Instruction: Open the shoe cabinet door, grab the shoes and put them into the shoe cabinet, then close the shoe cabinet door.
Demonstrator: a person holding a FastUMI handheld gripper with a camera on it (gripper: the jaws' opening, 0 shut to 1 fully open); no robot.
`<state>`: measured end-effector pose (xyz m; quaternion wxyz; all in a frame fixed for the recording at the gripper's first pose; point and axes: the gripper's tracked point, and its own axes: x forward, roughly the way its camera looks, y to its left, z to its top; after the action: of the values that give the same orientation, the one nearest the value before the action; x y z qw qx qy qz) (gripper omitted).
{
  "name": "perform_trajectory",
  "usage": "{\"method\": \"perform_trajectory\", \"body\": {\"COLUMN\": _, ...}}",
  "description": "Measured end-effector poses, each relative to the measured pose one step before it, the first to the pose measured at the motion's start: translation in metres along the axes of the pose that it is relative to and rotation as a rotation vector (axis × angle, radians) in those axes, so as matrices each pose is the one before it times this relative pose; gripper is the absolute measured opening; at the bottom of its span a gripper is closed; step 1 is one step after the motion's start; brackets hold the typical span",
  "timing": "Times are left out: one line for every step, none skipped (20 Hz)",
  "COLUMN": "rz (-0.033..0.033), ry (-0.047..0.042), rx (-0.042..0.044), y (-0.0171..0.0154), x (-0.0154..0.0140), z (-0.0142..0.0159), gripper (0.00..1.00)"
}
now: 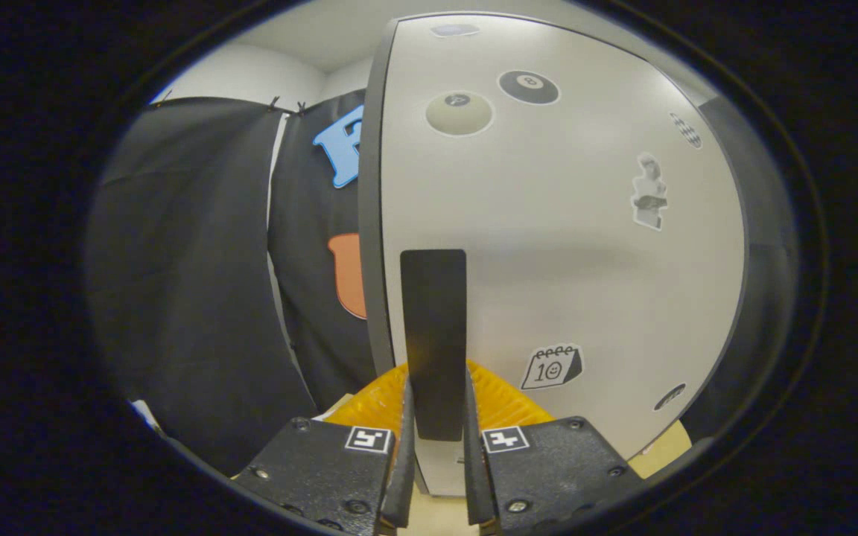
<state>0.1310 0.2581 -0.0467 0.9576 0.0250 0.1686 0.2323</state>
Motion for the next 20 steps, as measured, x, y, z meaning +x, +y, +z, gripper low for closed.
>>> {"method": "perform_trajectory", "body": {"rz": 0.00889, "ry": -0.00917, "rx": -0.00346, "y": -0.00111, "x": -0.00129, "z": -0.00014, "gripper": 0.31}}
{"method": "perform_trajectory", "body": {"rz": 0.01043, "ry": -0.00864, "rx": -0.01955, "y": -0.00055, "x": -0.00363, "z": -0.00009, "gripper": 0.30}}
{"method": "perform_trajectory", "body": {"rz": 0.01329, "ry": -0.00181, "rx": -0.01828, "y": 0.00145, "x": -0.00430, "z": -0.00080, "gripper": 0.30}}
{"method": "perform_trajectory", "body": {"rz": 0.01443, "ry": -0.00191, "rx": -0.00873, "y": 0.00065, "x": -0.00450, "z": 0.00038, "gripper": 0.29}}
{"method": "perform_trajectory", "body": {"rz": 0.01714, "ry": 0.00342, "rx": 0.00289, "y": -0.00121, "x": -0.00194, "z": -0.00149, "gripper": 0.29}}
{"method": "perform_trajectory", "body": {"rz": 0.01616, "ry": 0.00392, "rx": 0.00622, "y": -0.00029, "x": -0.00337, "z": -0.00081, "gripper": 0.29}}
{"method": "perform_trajectory", "body": {"rz": 0.01299, "ry": 0.00066, "rx": -0.00555, "y": -0.00039, "x": -0.00415, "z": -0.00009, "gripper": 0.28}}
{"method": "perform_trajectory", "body": {"rz": 0.00611, "ry": -0.00581, "rx": 0.00074, "y": -0.00173, "x": -0.00254, "z": -0.00025, "gripper": 0.28}}
{"method": "perform_trajectory", "body": {"rz": 0.00462, "ry": -0.00296, "rx": -0.00324, "y": -0.00005, "x": -0.00392, "z": -0.00118, "gripper": 0.28}}
{"method": "perform_trajectory", "body": {"rz": 0.00334, "ry": -0.00034, "rx": -0.00015, "y": -0.00086, "x": -0.00349, "z": -0.00004, "gripper": 0.28}}
{"method": "perform_trajectory", "body": {"rz": 0.00199, "ry": 0.00111, "rx": -0.00221, "y": -0.00081, "x": -0.00425, "z": -0.00020, "gripper": 0.28}}
{"method": "perform_trajectory", "body": {"rz": 0.00171, "ry": 0.00254, "rx": 0.00660, "y": -0.00117, "x": -0.00321, "z": -0.00032, "gripper": 0.28}}
{"method": "perform_trajectory", "body": {"rz": 0.00324, "ry": 0.00461, "rx": 0.00280, "y": 0.00107, "x": -0.00341, "z": -0.00117, "gripper": 0.28}}
{"method": "perform_trajectory", "body": {"rz": 0.00368, "ry": 0.00459, "rx": -0.00639, "y": -0.00076, "x": -0.00273, "z": -0.00035, "gripper": 0.28}}
{"method": "perform_trajectory", "body": {"rz": 0.00400, "ry": 0.00000, "rx": -0.00361, "y": -0.00104, "x": -0.00314, "z": 0.00011, "gripper": 0.28}}
{"method": "perform_trajectory", "body": {"rz": 0.00733, "ry": 0.00645, "rx": -0.01621, "y": -0.00056, "x": -0.00198, "z": -0.00008, "gripper": 0.28}}
{"method": "perform_trajectory", "body": {"rz": 0.01033, "ry": 0.00504, "rx": -0.01222, "y": -0.00063, "x": -0.00214, "z": -0.00103, "gripper": 0.28}}
{"method": "perform_trajectory", "body": {"rz": 0.01021, "ry": 0.00731, "rx": -0.00424, "y": -0.00023, "x": -0.00256, "z": -0.00029, "gripper": 0.27}}
{"method": "perform_trajectory", "body": {"rz": 0.01044, "ry": 0.00734, "rx": -0.00388, "y": 0.00014, "x": -0.00441, "z": -0.00064, "gripper": 0.28}}
{"method": "perform_trajectory", "body": {"rz": 0.01134, "ry": 0.00452, "rx": -0.00090, "y": -0.00030, "x": -0.00321, "z": -0.00063, "gripper": 0.28}}
